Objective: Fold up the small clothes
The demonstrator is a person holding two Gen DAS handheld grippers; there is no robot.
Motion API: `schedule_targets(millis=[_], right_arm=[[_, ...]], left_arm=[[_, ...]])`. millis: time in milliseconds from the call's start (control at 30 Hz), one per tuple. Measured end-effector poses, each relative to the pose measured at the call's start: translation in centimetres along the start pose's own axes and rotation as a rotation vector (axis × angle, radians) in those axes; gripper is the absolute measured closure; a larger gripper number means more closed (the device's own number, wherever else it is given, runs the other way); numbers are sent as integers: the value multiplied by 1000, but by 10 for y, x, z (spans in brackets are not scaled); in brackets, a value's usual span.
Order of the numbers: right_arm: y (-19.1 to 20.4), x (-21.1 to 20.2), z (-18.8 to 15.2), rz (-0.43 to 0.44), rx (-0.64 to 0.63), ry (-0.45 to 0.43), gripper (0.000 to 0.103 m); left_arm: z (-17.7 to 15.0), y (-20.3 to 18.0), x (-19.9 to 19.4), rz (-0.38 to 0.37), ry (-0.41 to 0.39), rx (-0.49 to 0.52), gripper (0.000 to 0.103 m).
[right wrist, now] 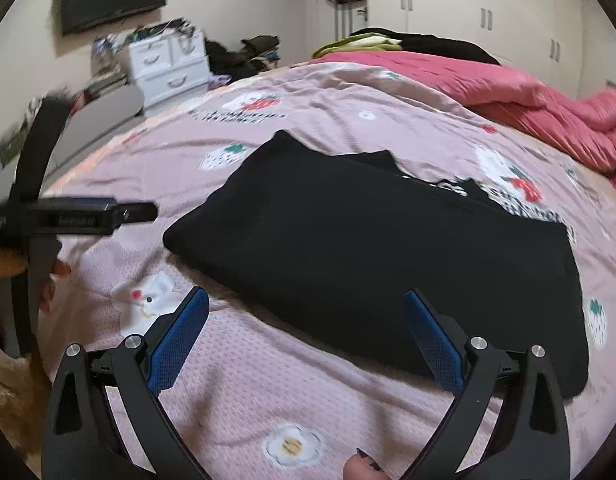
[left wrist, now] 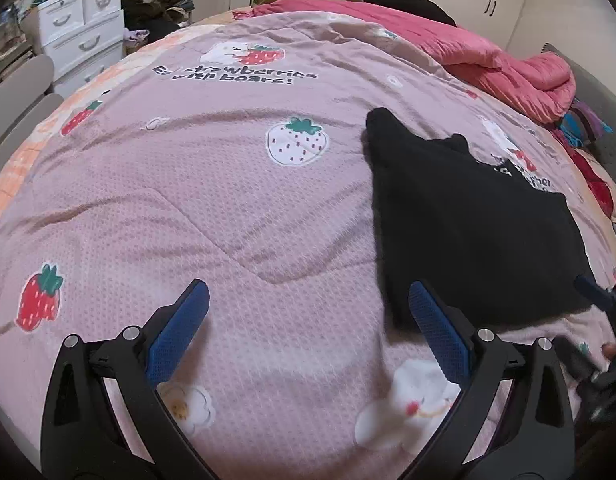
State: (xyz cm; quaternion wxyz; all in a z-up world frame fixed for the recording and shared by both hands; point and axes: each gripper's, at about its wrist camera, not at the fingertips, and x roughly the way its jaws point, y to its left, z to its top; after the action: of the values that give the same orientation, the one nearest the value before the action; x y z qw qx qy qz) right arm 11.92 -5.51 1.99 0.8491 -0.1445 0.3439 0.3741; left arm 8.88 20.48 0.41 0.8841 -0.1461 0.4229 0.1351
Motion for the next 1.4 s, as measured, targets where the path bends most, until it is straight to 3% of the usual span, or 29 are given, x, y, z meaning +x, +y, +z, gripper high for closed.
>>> schedule_targets(millis=[200,433,933,967,1000,1033,1167,1267,1400], right_arm=[[28,28,3,-16,-104,38,6],[54,67,6,-102,-229,81,6],[59,107,29,-228,-322,42,6],[59,106,29,-229,-323,35,12],[59,104,28,-225,-323,24,28],[59,99,27,-215,-322,4,33],[55,76,26,-185,-313,-90,72],[50,60,25,-191,-289,-143,81],[36,38,24,-202,-239,-208,84]], left_arm=[[15,-2,9,1,7,11,9],[33,-5,19,1,6,20,9],[68,-18,62,-84,80,-25,9],[70,-18,63,-100,78,-37,9],[74,-20,66,-122,79,-58,9],[76,-21,68,-134,83,-69,9],[87,-30,82,-196,127,-104,9],[92,-39,93,-216,165,-116,9],[98,-55,98,-255,184,-114,9]])
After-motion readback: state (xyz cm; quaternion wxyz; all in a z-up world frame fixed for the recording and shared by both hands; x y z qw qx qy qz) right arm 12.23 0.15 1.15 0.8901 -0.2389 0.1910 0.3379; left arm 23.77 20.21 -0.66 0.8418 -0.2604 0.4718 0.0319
